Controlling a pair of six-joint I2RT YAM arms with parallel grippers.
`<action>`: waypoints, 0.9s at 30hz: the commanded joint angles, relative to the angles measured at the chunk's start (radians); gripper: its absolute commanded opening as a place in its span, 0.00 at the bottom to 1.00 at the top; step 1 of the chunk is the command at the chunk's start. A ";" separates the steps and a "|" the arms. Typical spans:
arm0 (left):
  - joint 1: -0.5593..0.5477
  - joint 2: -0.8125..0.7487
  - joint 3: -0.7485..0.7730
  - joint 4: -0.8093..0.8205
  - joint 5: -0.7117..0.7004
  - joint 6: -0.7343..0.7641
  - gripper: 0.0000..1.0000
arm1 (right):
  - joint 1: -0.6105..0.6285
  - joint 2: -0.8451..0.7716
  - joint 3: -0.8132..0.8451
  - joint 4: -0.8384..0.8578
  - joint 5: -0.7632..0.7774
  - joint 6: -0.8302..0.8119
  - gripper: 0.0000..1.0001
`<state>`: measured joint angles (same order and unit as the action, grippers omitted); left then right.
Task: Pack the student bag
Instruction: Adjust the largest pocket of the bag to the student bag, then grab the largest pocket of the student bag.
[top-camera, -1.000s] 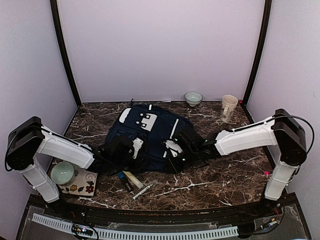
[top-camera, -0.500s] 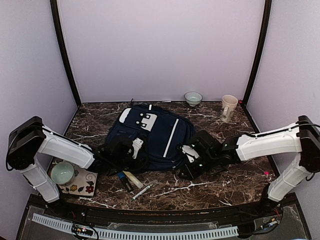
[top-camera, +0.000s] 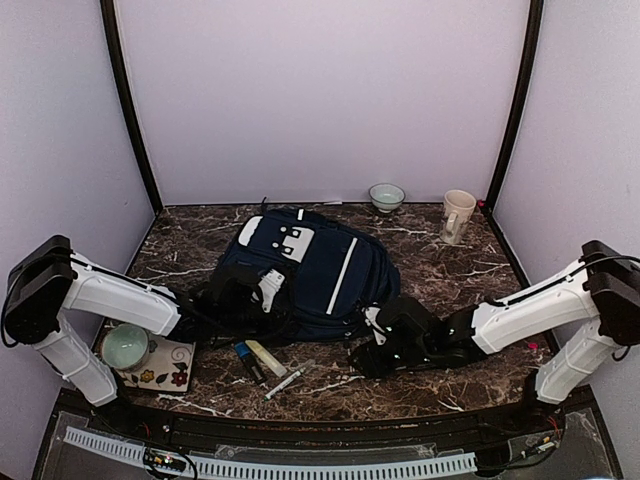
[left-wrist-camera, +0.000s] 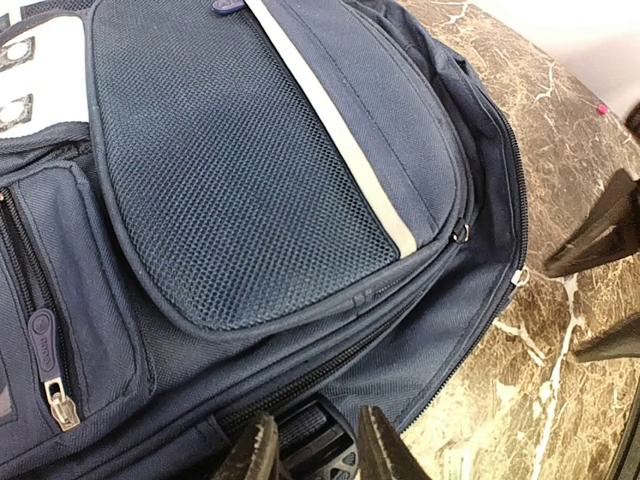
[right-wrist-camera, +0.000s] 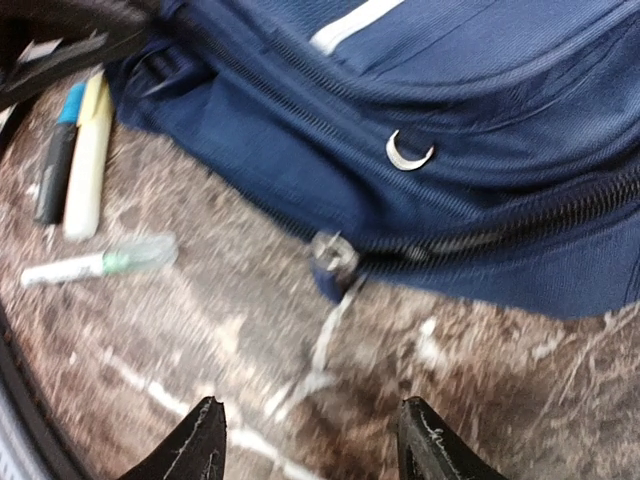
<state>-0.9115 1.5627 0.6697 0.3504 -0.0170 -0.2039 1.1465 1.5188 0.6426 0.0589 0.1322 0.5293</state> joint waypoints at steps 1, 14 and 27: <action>0.006 -0.030 -0.001 -0.004 0.007 0.013 0.29 | 0.036 0.064 -0.004 0.185 0.146 0.041 0.59; 0.006 -0.032 0.000 -0.007 0.009 0.009 0.30 | 0.053 0.241 -0.016 0.404 0.247 0.099 0.47; 0.006 -0.031 -0.007 -0.002 0.017 0.011 0.29 | 0.113 0.336 -0.056 0.568 0.421 0.142 0.27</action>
<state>-0.9115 1.5620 0.6693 0.3466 -0.0147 -0.2020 1.2495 1.8168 0.6140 0.5625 0.4828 0.6468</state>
